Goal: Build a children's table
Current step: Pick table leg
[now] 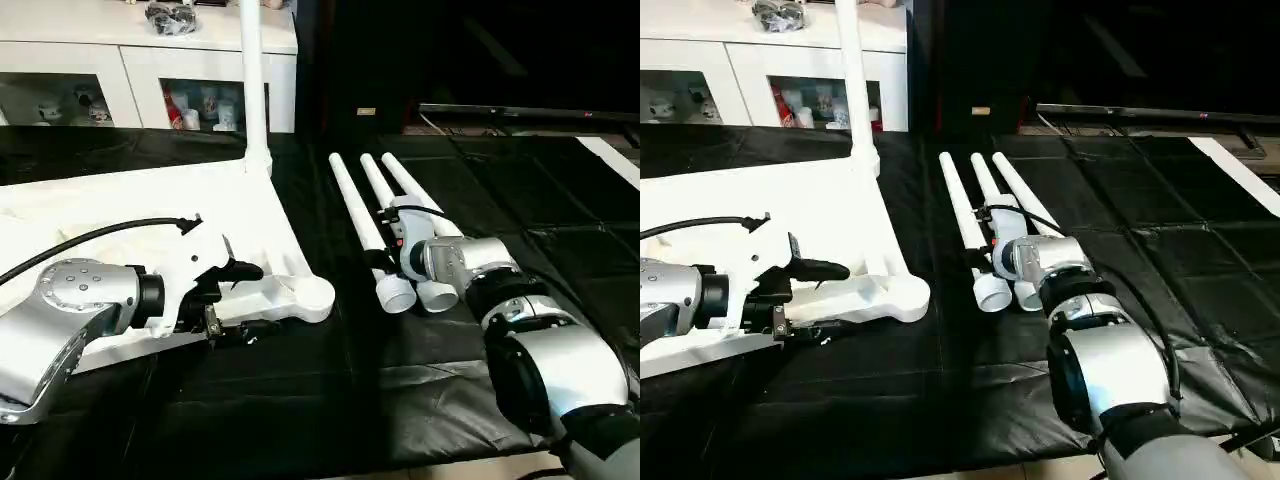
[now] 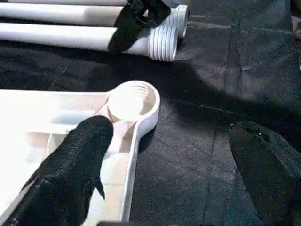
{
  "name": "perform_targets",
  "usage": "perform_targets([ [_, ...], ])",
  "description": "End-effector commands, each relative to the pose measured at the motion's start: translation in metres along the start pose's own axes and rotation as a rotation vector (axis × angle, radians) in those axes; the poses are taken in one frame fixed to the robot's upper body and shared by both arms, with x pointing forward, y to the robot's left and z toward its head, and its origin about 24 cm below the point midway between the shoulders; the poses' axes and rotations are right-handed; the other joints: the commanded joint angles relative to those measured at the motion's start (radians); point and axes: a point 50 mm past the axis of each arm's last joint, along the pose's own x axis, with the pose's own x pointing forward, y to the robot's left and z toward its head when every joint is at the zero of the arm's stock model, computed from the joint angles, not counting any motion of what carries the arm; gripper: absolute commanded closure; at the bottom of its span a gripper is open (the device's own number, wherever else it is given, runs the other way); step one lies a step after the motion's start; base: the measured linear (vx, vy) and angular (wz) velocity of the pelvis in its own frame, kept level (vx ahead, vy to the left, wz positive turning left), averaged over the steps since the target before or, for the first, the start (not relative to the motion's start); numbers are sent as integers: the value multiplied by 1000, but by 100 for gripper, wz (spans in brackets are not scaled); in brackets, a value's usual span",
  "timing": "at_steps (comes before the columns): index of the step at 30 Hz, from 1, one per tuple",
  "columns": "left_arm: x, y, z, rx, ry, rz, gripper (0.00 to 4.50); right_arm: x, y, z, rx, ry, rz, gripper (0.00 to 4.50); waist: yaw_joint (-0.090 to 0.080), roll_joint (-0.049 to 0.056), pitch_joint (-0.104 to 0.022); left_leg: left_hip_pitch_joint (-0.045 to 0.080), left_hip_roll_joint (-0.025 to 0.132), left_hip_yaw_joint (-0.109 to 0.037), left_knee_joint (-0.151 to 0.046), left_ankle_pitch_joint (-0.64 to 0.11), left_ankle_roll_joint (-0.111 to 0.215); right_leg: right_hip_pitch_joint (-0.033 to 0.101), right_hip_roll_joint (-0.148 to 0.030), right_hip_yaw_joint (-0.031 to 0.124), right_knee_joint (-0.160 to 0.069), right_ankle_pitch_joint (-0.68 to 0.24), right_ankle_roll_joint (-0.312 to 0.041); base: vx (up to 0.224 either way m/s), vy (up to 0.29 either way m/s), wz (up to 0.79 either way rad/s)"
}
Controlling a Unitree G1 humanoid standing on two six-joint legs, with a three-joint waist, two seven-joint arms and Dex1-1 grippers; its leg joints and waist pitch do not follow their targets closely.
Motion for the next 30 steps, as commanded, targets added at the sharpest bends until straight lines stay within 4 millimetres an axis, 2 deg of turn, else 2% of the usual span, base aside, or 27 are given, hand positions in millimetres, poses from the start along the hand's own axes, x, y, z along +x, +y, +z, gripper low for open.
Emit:
perform_targets([
  [1,0,-1,3,29,11,4,0,4,-10,-30,54,114,-51,121,-2,32,-50,13,28,-16,-77,-391,-93,21,-79,55,-95,-369,-145,0,0,0],
  [3,0,0,3,31,12,11,0,1,-17,-31,79,108,-55,146,-2,32,-50,14,28,-16,-77,-395,-94,21,-79,55,-95,-373,-142,0,0,0],
  [6,0,0,3,31,12,11,0,1,-18,-32,81,109,-54,158,1,31,-49,13,28,-16,-77,-397,-91,21,-79,55,-97,-383,-137,0,0,0],
  [7,0,0,2,32,12,13,0,0,-19,-33,90,110,-43,177,0,33,-50,12,27,-16,-77,-396,-92,22,-80,55,-97,-385,-136,0,0,0],
  [11,1,1,3,35,9,16,0,0,-19,-35,118,105,-25,206,-3,28,-50,12,28,-16,-76,-391,-87,22,-80,55,-98,-394,-135,0,0,0],
  [13,2,2,3,35,5,20,0,0,-18,-34,125,92,-18,215,-3,30,-50,13,28,-16,-76,-391,-88,21,-80,55,-98,-394,-136,0,0,0],
  [16,2,2,2,34,7,21,0,0,-18,-26,173,-1,6,239,-3,31,-50,15,29,-16,-76,-403,-89,19,-80,54,-99,-394,-137,0,0,0],
  [17,2,2,2,34,7,23,0,0,-18,-22,202,-37,16,244,-4,27,-50,15,28,-16,-77,-405,-86,20,-79,54,-100,-397,-135,0,0,0],
  [18,2,2,2,34,7,23,0,0,-18,-21,205,-40,17,249,-4,28,-50,13,28,-16,-77,-402,-86,21,-80,53,-100,-401,-134,0,0,0],
  [22,3,2,2,34,4,31,0,-2,-15,-11,236,-137,62,257,-6,23,-51,12,27,-16,-75,-390,-79,21,-81,54,-101,-410,-132,0,0,0],
  [25,4,1,2,36,-2,36,0,-4,-16,-4,265,-196,66,258,-6,22,-54,7,27,-14,-75,-352,-76,25,-80,54,-96,-367,-138,0,0,0],
  [30,8,7,8,45,-57,92,0,-12,-18,15,282,-349,89,262,-6,26,-63,-2,27,-6,-70,-251,-65,34,-74,54,-81,-196,-171,0,0,0],
])
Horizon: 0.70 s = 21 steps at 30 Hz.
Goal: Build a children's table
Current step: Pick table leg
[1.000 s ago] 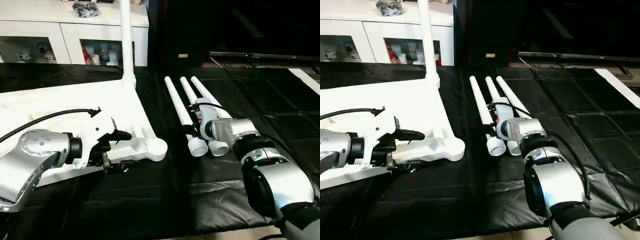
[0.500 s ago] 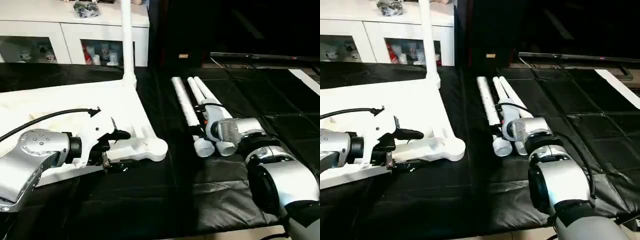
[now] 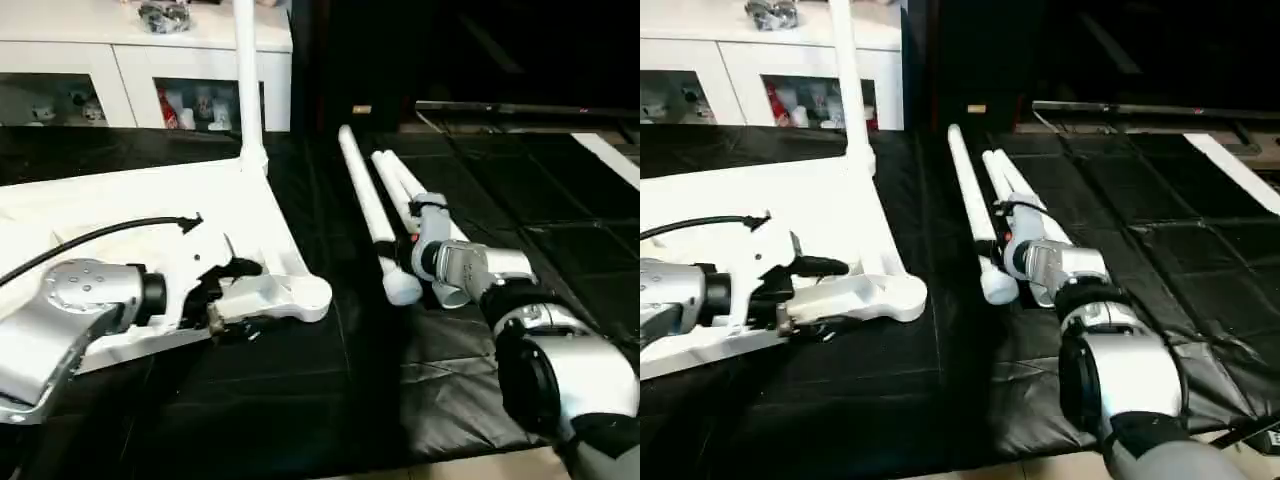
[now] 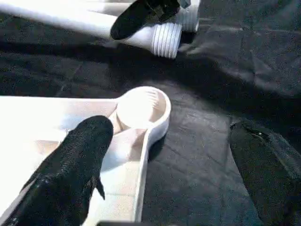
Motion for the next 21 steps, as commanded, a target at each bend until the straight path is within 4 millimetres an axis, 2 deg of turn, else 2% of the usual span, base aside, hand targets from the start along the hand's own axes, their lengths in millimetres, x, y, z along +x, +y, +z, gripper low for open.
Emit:
perform_targets([
  [1,2,5,6,25,-25,36,0,-3,4,18,9,-105,27,262,0,24,-68,9,27,-7,-68,-232,-64,46,-75,54,-77,-173,-171,0,0,0],
  [2,4,8,9,27,-51,69,0,-5,5,25,17,-152,33,263,0,23,-70,5,25,-5,-66,-196,-58,48,-72,54,-72,-118,-179,0,0,0],
  [4,8,12,12,32,-72,104,0,-7,5,30,16,-206,37,263,3,25,-72,4,25,-4,-63,-166,-52,48,-71,53,-67,-73,-186,0,0,0],
  [5,16,18,20,40,-125,170,0,-14,9,41,-9,-348,96,263,5,30,-68,3,25,-2,-63,-177,-48,48,-71,53,-72,-68,-181,0,0,0],
  [6,16,18,20,40,-125,170,0,-14,9,41,-9,-348,96,263,8,25,-72,6,26,-2,-62,-174,-46,51,-74,54,-70,-58,-179,0,0,0],
  [7,20,20,23,26,-152,189,0,-16,10,44,-15,-383,110,263,6,24,-72,0,25,-4,-64,-164,-45,56,-73,52,-66,-54,-182,0,0,0],
  [8,26,22,29,4,-198,210,0,-20,12,47,2,-412,137,263,8,24,-72,3,24,-1,-62,-154,-43,55,-72,53,-69,-44,-177,0,0,0],
  [9,26,22,29,3,-199,210,0,-20,12,47,2,-412,138,263,7,29,-71,4,25,-3,-62,-151,-42,54,-71,54,-68,-36,-179,0,0,0],
  [11,30,23,32,-11,-228,223,0,-22,14,48,14,-420,164,263,6,24,-72,2,23,-3,-63,-155,-39,58,-71,52,-71,-49,-179,0,0,0],
  [12,34,25,35,-38,-256,238,0,-25,17,49,12,-439,204,263,4,28,-70,0,21,-4,-63,-164,-39,58,-71,52,-73,-72,-177,0,0,0],
  [13,40,27,40,-81,-297,258,0,-30,22,48,23,-462,272,263,4,34,-68,1,20,-2,-62,-172,-38,58,-69,53,-77,-76,-171,0,0,0],
  [14,47,30,46,-140,-348,269,0,-35,28,48,30,-487,356,263,5,29,-67,5,21,2,-60,-178,-26,59,-66,57,-84,-67,-159,0,0,0],
  [15,54,33,54,-227,-415,285,0,-42,34,46,43,-513,448,263,12,32,-72,8,24,-2,-60,-174,-26,59,-71,54,-80,-60,-165,0,0,0],
  [16,57,35,58,-260,-440,289,0,-45,36,45,48,-522,481,263,11,29,-71,2,23,-2,-61,-167,-14,64,-69,53,-81,-47,-166,0,0,0],
  [17,63,41,68,-384,-525,296,0,-51,41,43,77,-540,558,264,9,27,-72,0,25,-5,-62,-166,-14,66,-72,50,-79,-53,-178,0,0,0],
  [18,63,42,70,-407,-539,298,0,-52,42,42,81,-544,570,265,12,24,-73,1,25,-5,-60,-165,-9,65,-75,50,-84,-66,-180,0,0,0],
  [19,66,45,75,-482,-585,298,0,-56,44,41,93,-550,601,265,12,22,-70,-2,22,-5,-60,-161,-6,66,-75,50,-86,-75,-179,0,0,0],
  [20,66,45,75,-482,-585,298,0,-56,44,41,93,-550,601,265,13,21,-72,-2,21,-5,-59,-152,-5,67,-76,49,-87,-90,-177,0,0,0],
  [21,69,50,82,-579,-640,285,0,-61,48,40,104,-553,646,265,10,19,-68,-6,17,-4,-59,-147,-1,68,-74,49,-91,-112,-165,0,0,0],
])
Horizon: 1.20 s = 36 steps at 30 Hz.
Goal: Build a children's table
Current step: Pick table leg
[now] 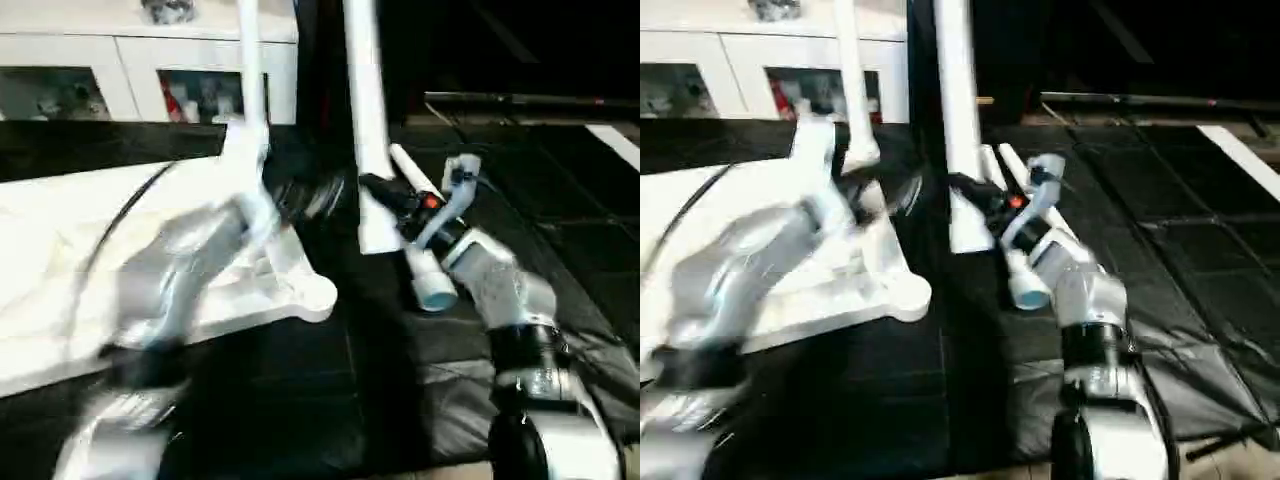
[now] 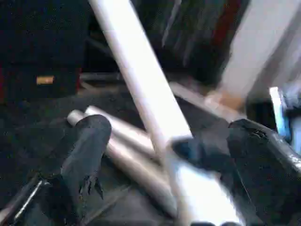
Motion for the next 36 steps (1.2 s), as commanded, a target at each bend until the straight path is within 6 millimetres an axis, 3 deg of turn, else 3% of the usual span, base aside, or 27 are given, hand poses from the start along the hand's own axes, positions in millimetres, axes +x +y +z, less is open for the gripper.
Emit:
perform_targets([
  [1,5,6,4,-143,-40,41,0,-4,11,9,14,-40,77,265,11,11,-73,4,12,-2,-57,-149,2,67,-72,52,-92,-125,-158,0,0,0],
  [2,13,3,9,-240,-80,26,0,-7,19,9,33,-29,126,265,13,11,-74,6,14,-4,-56,-140,11,69,-73,52,-91,-116,-162,0,0,0],
  [4,17,1,11,-287,-98,23,0,-9,24,8,38,-19,150,265,15,8,-75,0,17,-8,-59,-125,17,72,-74,48,-89,-100,-161,0,0,0],
  [8,26,-9,17,-375,-124,-29,0,-12,31,4,34,-3,188,265,14,11,-78,2,20,-8,-57,-104,19,69,-74,47,-86,-59,-173,0,0,0],
  [9,28,-11,18,-392,-126,-43,0,-12,33,3,37,-1,196,265,16,16,-80,4,21,-9,-56,-101,20,69,-75,47,-84,-47,-177,0,0,0],
  [12,31,-17,20,-422,-124,-77,0,-14,36,2,44,4,218,265,17,14,-80,3,23,-10,-56,-86,22,70,-75,47,-81,-12,-185,0,0,0],
  [14,33,-21,21,-427,-107,-102,0,-16,41,3,48,14,240,265,20,21,-80,4,23,-9,-56,-86,22,71,-75,47,-81,10,-190,0,0,0],
  [16,34,-22,21,-431,-101,-114,0,-17,43,3,51,17,256,265,21,20,-80,5,23,-10,-56,-88,23,73,-75,47,-82,14,-185,0,0,0],
  [18,35,-26,21,-484,-110,-158,29,-20,48,3,58,18,297,265,24,22,-78,4,20,-8,-55,-99,21,73,-77,47,-84,-5,-188,0,0,0],
  [19,34,-29,24,-514,-130,-224,36,-23,52,4,76,15,344,265,27,30,-77,4,19,-8,-54,-112,20,74,-76,47,-88,-25,-186,0,0,0],
  [20,33,-30,24,-517,-132,-231,36,-23,52,4,77,16,348,265,32,25,-77,5,19,-7,-54,-115,23,74,-77,48,-90,-39,-183,0,0,0],
  [21,30,-33,27,-545,-157,-321,39,-27,56,3,97,24,393,265,34,29,-76,4,18,-7,-54,-115,24,73,-76,47,-92,-51,-181,0,0,0],
  [23,27,-35,28,-561,-168,-386,50,-30,58,2,110,33,418,265,37,37,-77,2,19,-9,-54,-109,21,73,-76,47,-90,-61,-176,0,0,0],
  [25,26,-35,28,-562,-169,-405,75,-31,59,1,113,35,421,265,36,37,-77,2,18,-9,-54,-111,20,73,-76,46,-91,-66,-171,0,0,0],
  [26,24,-37,29,-564,-167,-442,78,-33,59,1,117,38,429,265,37,43,-77,2,18,-9,-54,-113,17,72,-76,46,-92,-76,-167,0,0,0],
  [36,16,-50,34,-572,-159,-636,162,-40,61,2,128,43,442,265,36,47,-79,0,16,-8,-52,-103,20,72,-73,45,-95,-97,-157,0,0,0],
])
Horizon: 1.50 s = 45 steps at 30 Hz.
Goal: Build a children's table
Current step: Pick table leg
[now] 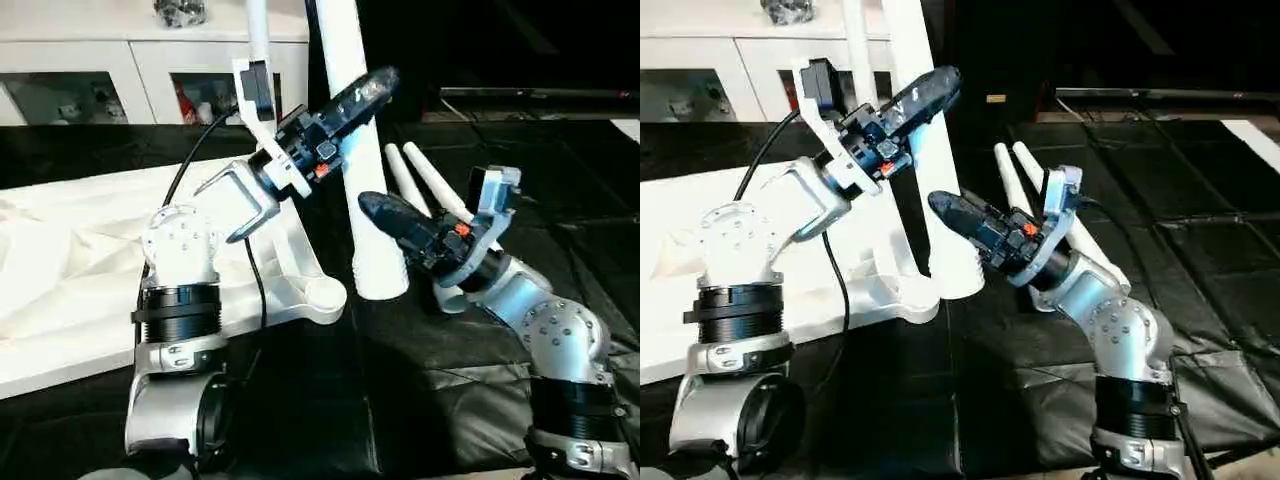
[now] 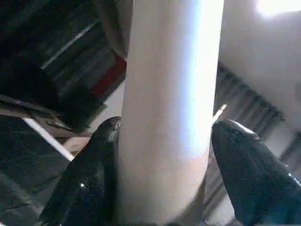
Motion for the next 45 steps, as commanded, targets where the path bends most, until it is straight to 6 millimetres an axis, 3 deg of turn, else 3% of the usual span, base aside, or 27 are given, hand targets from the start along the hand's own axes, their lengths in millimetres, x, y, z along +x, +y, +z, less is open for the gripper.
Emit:
perform_targets([
  [1,4,-12,-4,-6,36,-105,162,-2,2,-1,9,11,3,265,2,7,-78,4,16,-7,-54,-103,13,69,-74,47,-83,-107,-159,0,0,0],
  [11,-1,-18,-6,-16,62,-201,243,-3,6,-1,16,26,34,265,2,8,-78,5,18,-8,-56,-107,4,67,-73,47,-84,-120,-145,0,0,0],
  [19,-2,-14,-3,-2,52,-185,253,-3,3,2,-1,37,15,265,1,-1,-78,3,17,-6,-55,-94,8,69,-74,47,-84,-123,-138,0,0,0],
  [25,-5,-11,3,33,23,-143,254,-3,1,3,0,48,1,265,1,2,-78,4,17,-6,-55,-90,8,67,-74,47,-84,-131,-133,0,0,0],
  [28,-5,-7,6,88,32,-73,255,-1,-4,1,-30,94,-56,195,1,-1,-79,3,17,-7,-55,-85,6,69,-74,47,-82,-129,-130,0,0,0],
  [33,-6,6,11,230,74,122,260,3,-12,0,-114,160,-148,173,0,-3,-80,6,18,-7,-56,-78,-8,67,-74,49,-82,-137,-99,0,0,0],
  [35,-9,15,12,372,133,262,262,10,-13,-3,-179,203,-176,143,-1,-1,-81,6,20,-9,-56,-71,-11,65,-72,49,-78,-119,-93,0,0,0],
  [36,-9,17,11,419,150,307,262,13,-15,-3,-210,213,-202,139,-2,-9,-80,5,20,-9,-57,-71,-10,67,-73,49,-78,-113,-90,0,0,0],
  [38,-10,18,11,459,158,365,262,18,-19,-6,-248,241,-258,124,-3,-5,-80,6,20,-8,-56,-63,-11,66,-74,50,-74,-101,-92,0,0,0],
  [45,-8,18,9,618,183,471,262,29,-40,-15,-340,307,-506,65,-8,-10,-80,5,19,-6,-56,-61,-20,65,-77,52,-69,-85,-120,0,0,0],
])
